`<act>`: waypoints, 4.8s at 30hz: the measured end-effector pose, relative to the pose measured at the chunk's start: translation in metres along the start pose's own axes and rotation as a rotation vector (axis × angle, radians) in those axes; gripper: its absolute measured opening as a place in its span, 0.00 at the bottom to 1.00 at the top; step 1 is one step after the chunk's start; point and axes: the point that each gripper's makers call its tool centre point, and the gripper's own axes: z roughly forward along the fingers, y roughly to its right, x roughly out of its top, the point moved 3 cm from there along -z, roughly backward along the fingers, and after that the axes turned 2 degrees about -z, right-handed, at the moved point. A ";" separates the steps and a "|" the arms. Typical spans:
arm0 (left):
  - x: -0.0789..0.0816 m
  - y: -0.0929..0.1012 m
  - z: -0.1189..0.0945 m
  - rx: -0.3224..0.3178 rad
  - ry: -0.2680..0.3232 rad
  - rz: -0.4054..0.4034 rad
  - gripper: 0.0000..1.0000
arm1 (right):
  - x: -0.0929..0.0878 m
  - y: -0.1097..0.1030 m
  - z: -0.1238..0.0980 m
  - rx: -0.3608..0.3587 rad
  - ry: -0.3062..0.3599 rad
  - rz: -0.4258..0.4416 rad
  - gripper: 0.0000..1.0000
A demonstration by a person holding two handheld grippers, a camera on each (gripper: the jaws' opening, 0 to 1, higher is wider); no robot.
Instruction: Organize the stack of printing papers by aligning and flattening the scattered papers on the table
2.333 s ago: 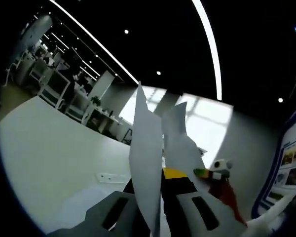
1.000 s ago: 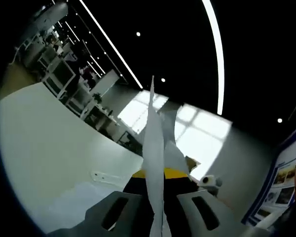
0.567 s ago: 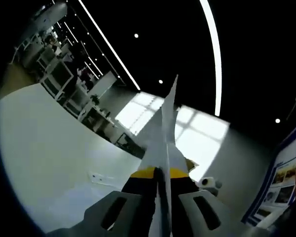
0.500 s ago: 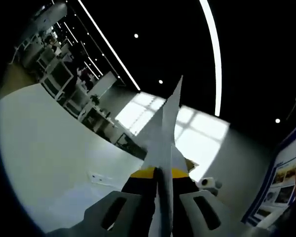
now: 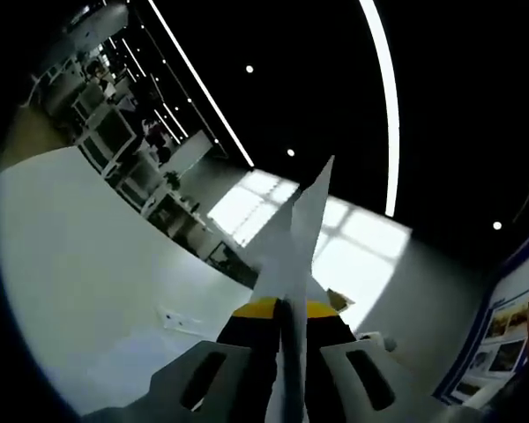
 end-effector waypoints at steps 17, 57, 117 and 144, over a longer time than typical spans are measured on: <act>0.002 -0.003 0.000 0.018 0.022 -0.008 0.08 | -0.006 -0.005 0.015 0.005 -0.012 0.008 0.00; 0.007 -0.005 -0.002 0.046 0.051 0.003 0.08 | -0.024 -0.026 0.024 0.045 -0.025 0.090 0.00; 0.016 -0.010 -0.004 0.060 0.087 -0.001 0.08 | -0.062 -0.040 0.043 0.061 -0.040 0.227 0.00; 0.022 -0.010 -0.006 0.062 0.104 0.017 0.06 | -0.079 -0.058 0.058 0.104 -0.050 0.090 0.48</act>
